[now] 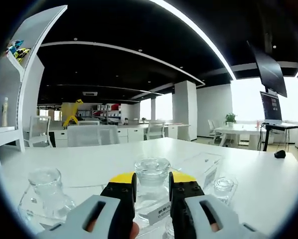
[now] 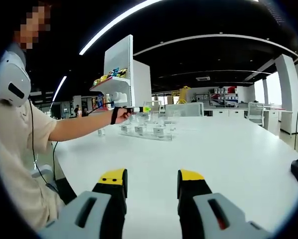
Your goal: Identify the label on the chemical reagent bottle, grasp the chemical reagent bottle, and place it in the designated position on the reagent rack
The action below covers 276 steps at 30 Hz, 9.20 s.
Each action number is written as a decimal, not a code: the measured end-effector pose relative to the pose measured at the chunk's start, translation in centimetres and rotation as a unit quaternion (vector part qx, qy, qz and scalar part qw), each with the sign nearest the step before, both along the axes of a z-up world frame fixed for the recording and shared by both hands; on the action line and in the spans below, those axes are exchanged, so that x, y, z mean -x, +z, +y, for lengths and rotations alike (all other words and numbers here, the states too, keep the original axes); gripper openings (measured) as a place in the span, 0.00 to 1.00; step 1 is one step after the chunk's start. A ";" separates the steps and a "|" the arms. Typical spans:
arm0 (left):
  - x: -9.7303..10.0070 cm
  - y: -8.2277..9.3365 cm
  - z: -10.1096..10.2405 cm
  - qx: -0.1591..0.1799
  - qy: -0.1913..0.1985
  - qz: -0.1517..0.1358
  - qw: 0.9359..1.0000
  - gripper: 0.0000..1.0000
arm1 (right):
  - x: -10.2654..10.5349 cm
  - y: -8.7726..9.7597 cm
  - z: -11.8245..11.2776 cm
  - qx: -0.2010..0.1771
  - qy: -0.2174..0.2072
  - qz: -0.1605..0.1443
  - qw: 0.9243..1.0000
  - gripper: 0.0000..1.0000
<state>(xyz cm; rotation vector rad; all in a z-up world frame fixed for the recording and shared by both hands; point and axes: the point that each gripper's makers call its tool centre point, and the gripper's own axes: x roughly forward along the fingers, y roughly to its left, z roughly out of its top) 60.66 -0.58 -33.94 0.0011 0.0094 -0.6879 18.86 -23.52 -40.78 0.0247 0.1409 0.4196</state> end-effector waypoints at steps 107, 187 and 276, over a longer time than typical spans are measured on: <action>26.0 4.3 22.5 0.029 0.080 -0.075 0.994 0.36 | 1.9 3.1 4.8 0.003 0.020 -0.053 0.998 0.39; 35.5 -4.2 30.8 0.043 0.124 -0.024 0.991 0.38 | 4.0 3.7 4.9 0.008 0.009 -0.065 0.998 0.38; 23.4 -2.3 30.6 -0.013 0.140 -0.018 0.990 0.38 | 2.3 2.6 4.8 -0.001 0.019 -0.043 0.999 0.38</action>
